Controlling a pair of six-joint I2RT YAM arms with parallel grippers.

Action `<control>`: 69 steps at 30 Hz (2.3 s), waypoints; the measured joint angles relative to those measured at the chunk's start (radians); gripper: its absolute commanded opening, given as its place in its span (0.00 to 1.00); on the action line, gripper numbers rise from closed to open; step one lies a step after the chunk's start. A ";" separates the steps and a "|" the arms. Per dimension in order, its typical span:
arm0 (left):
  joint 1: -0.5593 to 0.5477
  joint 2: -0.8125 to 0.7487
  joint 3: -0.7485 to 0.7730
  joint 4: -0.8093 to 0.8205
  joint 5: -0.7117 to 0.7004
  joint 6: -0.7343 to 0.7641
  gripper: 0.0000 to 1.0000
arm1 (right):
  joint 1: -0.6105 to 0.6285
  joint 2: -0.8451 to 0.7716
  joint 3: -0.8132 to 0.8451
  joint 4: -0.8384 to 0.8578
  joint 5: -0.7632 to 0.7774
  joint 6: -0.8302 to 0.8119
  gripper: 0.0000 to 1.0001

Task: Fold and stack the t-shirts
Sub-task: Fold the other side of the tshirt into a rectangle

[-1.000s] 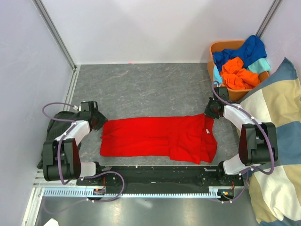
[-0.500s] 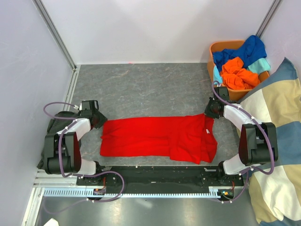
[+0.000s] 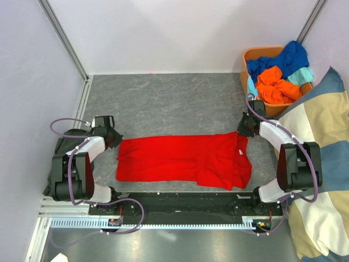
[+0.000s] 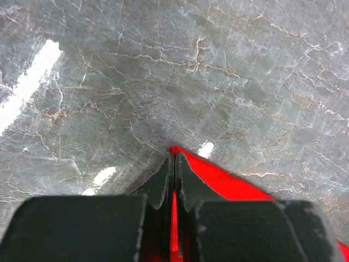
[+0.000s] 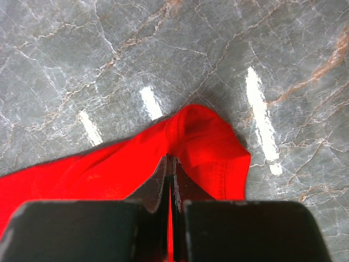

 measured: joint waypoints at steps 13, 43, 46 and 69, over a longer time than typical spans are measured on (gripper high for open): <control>0.000 0.042 0.114 -0.018 -0.033 0.000 0.02 | -0.013 0.034 0.102 -0.021 0.018 0.025 0.00; 0.050 0.226 0.280 -0.005 -0.047 0.001 0.02 | -0.100 0.174 0.211 -0.016 0.070 0.061 0.04; 0.050 0.244 0.289 0.003 -0.040 0.001 0.02 | -0.100 0.175 0.211 -0.013 0.055 0.064 0.31; 0.051 0.276 0.291 0.017 -0.003 0.001 0.02 | -0.076 0.138 0.166 0.086 -0.224 0.023 0.45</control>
